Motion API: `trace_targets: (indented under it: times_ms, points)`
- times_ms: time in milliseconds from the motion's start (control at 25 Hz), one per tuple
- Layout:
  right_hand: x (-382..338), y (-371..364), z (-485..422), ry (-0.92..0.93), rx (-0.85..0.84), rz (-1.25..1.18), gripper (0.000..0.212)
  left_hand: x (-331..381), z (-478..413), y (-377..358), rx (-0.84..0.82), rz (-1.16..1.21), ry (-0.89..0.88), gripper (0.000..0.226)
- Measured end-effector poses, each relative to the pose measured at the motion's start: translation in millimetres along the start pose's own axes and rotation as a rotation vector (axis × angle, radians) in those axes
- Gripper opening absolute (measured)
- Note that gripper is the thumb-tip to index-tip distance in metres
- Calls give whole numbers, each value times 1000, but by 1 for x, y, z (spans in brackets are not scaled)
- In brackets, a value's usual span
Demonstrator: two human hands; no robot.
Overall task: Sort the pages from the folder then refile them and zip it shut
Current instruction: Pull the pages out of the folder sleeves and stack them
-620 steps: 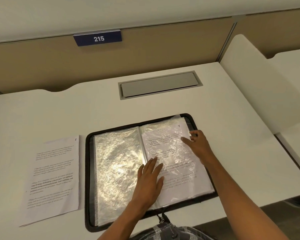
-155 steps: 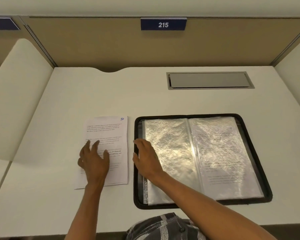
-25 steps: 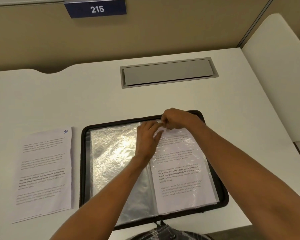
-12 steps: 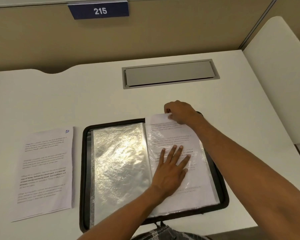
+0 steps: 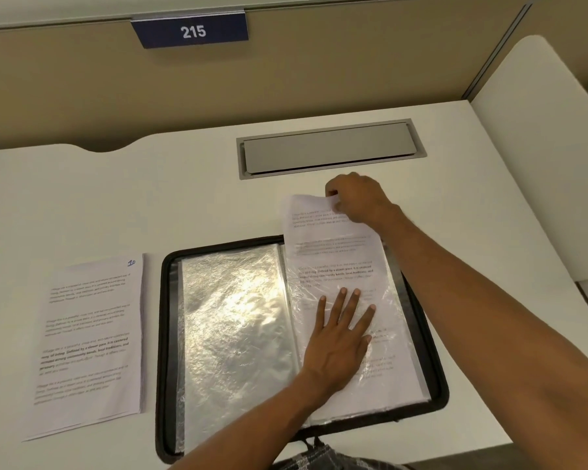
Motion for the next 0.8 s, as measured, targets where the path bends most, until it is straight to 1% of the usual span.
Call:
trace_targets:
  times_ms: [120, 280, 440, 520, 720, 800]
  points:
    - [2, 40, 1, 13, 135, -35, 13, 0, 0, 2, 3, 6, 2, 55]
    - [0, 86, 14, 32, 230, -36, 12, 0, -1, 1, 2, 9, 0, 55]
    - [-9, 133, 44, 42, 366, 12, 6, 0, -2, 1, -19, 0, 9, 55]
    - [-14, 156, 64, 47, 445, -6, 6, -1, -2, 1, -28, 7, 4, 55]
    - [-49, 197, 125, 106, 595, -11, 8, 3, -1, 11, 21, 52, 6, 54]
    - [-69, 205, 150, 144, 655, -12, 9, 5, 3, 28, 106, 102, -2, 52]
Point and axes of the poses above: each hand's wrist, its own z-axis away from the middle knuckle, its own y-axis out of the back of the hand, x = y × z, the point moved 9 cm from there along -z, towards the middle knuckle, and after that the axes turned 10 degrees about z, right-handed, at the moved point
